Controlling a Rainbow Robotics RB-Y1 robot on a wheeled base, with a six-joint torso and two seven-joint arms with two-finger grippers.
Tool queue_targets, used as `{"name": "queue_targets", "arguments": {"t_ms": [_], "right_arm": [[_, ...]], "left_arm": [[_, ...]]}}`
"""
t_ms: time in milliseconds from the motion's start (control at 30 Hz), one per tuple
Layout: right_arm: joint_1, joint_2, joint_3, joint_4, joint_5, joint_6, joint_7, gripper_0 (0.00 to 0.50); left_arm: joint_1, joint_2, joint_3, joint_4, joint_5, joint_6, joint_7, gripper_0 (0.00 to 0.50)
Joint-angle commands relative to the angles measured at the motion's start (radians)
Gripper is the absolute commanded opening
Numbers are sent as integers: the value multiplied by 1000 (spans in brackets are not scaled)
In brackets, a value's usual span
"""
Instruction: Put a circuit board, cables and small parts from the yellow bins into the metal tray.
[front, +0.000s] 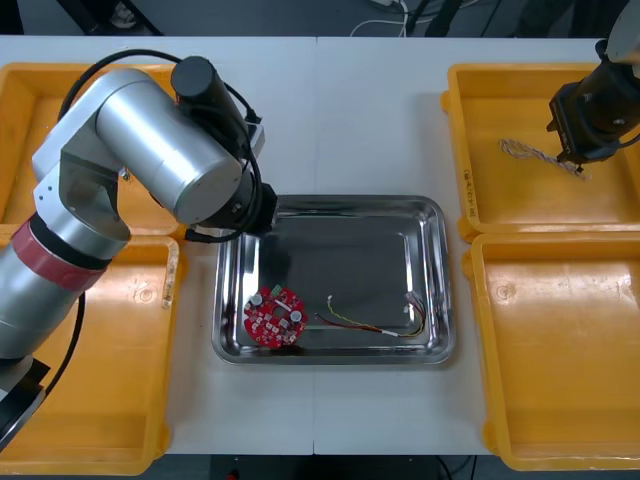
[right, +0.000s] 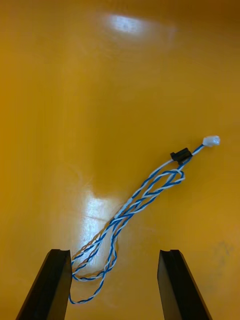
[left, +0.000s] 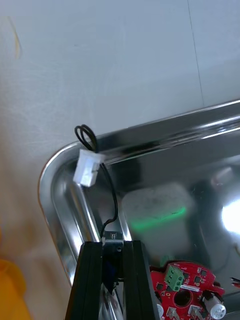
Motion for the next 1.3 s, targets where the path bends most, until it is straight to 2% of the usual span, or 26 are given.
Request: {"name": "queue_targets", "arguments": {"t_ms": [33,167,367,533,733,1067,1300], "right_arm": [[-56,0,-30,16,-2,-20,-93,500],[-56,2,-25,19,-13,-23,-151,500],[-54,2,-25,28,-13,-70,-153,500],[-56,0,-28,72,-13,-135,-153,500],[-54,-1,-30,88,-13,-136,-162,500],[-54,-4,-34,167,-51,-195,-182,500],[-54,-4,-36,167,-59,-202,-194,500]], "left_arm": [[28,-18,-53,-33,-34,-31,20,0],[38,-18,-81,-31,-45,-56,33,0],[40,-18,-121,-13,-60,-97,50,0],[40,-18,-150,42,-66,-180,50,0],[40,-18,-173,90,-71,-241,45,0],[40,-18,-195,114,-83,-244,34,0],[40,-18,-196,118,-83,-247,28,0]]}}
